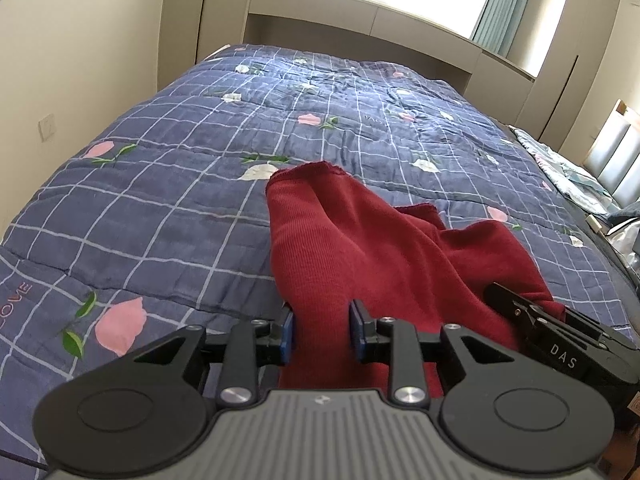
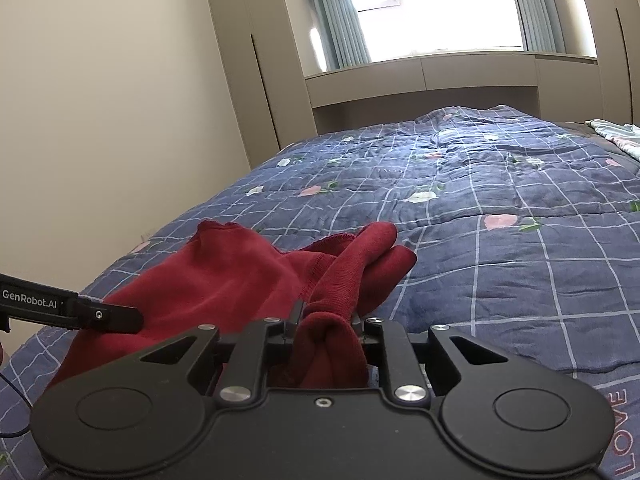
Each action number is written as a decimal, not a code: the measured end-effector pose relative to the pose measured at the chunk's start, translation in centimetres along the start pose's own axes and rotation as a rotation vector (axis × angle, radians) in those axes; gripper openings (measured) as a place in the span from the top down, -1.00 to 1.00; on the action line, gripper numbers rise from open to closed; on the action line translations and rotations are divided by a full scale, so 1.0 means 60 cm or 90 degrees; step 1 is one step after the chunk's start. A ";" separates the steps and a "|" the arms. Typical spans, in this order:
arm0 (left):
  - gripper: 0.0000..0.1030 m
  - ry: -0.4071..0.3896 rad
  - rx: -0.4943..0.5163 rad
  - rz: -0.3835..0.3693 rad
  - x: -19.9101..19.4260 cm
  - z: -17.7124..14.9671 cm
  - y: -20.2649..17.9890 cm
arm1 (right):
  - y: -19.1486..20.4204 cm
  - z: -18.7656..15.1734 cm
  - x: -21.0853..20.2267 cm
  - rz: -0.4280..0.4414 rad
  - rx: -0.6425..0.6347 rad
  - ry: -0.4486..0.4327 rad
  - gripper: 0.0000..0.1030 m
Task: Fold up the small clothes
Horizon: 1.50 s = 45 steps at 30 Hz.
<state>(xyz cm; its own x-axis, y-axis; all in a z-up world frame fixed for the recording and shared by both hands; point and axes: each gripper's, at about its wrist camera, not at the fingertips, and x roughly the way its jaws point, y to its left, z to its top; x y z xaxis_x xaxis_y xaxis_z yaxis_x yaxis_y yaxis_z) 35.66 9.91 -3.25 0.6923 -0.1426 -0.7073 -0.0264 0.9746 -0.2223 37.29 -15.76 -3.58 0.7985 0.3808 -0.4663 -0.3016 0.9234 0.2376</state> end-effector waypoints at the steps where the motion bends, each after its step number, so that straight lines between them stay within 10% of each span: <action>1: 0.35 0.004 -0.002 0.001 0.000 0.000 0.000 | 0.000 0.000 0.001 -0.002 -0.001 0.003 0.60; 25: -0.96 -0.085 -0.031 0.036 -0.134 -0.025 -0.014 | 0.017 0.032 -0.126 -0.019 -0.015 -0.081 -0.90; 45: -0.99 -0.188 0.013 0.082 -0.297 -0.168 -0.054 | 0.060 -0.034 -0.335 -0.032 -0.044 -0.149 -0.99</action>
<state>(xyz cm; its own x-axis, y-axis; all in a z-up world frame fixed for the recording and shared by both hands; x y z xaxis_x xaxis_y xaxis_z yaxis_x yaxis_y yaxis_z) 16.14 7.56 3.33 0.8637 0.0359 -0.5027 -0.1150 0.9852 -0.1273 19.09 -19.99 4.92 0.9098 0.3203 -0.2638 -0.2871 0.9449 0.1573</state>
